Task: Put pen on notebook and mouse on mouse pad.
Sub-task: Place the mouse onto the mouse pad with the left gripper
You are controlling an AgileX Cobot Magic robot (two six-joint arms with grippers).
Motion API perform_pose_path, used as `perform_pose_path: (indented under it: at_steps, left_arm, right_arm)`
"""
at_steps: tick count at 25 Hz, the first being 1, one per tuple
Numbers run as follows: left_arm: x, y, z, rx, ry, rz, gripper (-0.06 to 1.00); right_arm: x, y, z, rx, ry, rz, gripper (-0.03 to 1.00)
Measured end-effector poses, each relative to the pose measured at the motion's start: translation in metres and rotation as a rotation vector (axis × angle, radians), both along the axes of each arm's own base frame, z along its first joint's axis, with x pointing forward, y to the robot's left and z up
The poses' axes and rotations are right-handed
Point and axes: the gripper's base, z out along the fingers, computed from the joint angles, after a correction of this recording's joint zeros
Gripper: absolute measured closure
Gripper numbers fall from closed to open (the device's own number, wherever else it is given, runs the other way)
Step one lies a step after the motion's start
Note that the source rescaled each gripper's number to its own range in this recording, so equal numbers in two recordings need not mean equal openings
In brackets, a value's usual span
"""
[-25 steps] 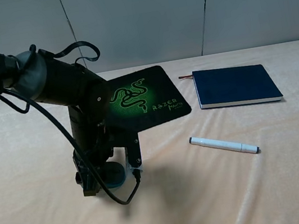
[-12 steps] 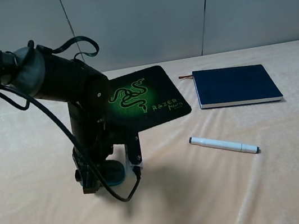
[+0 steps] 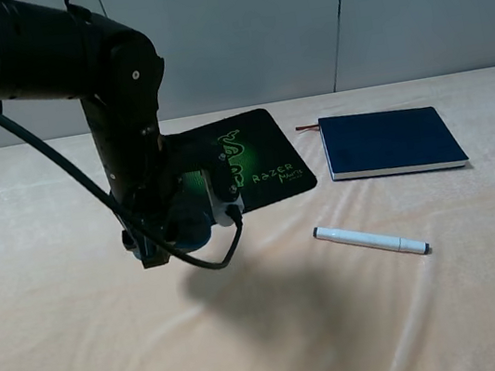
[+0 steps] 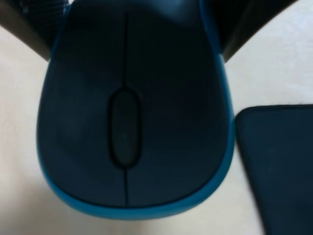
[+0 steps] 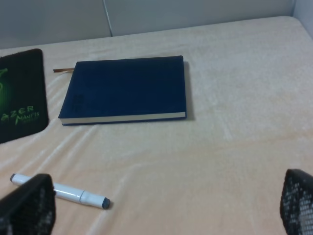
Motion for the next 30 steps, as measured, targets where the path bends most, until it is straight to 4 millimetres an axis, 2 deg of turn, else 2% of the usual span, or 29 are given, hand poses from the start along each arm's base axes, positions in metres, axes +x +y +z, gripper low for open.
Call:
perform_pose_path:
  at_steps: [5,11,21,30]
  left_arm:
    - [0.019,-0.001,0.017,-0.038,-0.070,0.063,0.94]
    - [0.059,0.002,0.017,-0.056,-0.098,0.147,0.94]
    - [0.124,-0.016,-0.020,-0.094,-0.119,0.218,0.94]
    - [0.149,-0.033,-0.057,-0.139,-0.143,0.239,0.94]
  right_arm:
    - [0.000,0.000,0.000,0.001,0.000,0.000,-0.03]
    - [0.000,0.000,0.000,0.001,0.000,0.000,-0.03]
    - [0.000,0.000,0.000,0.001,0.000,0.000,-0.03]
    - [0.000,0.000,0.000,0.001,0.000,0.000,-0.03]
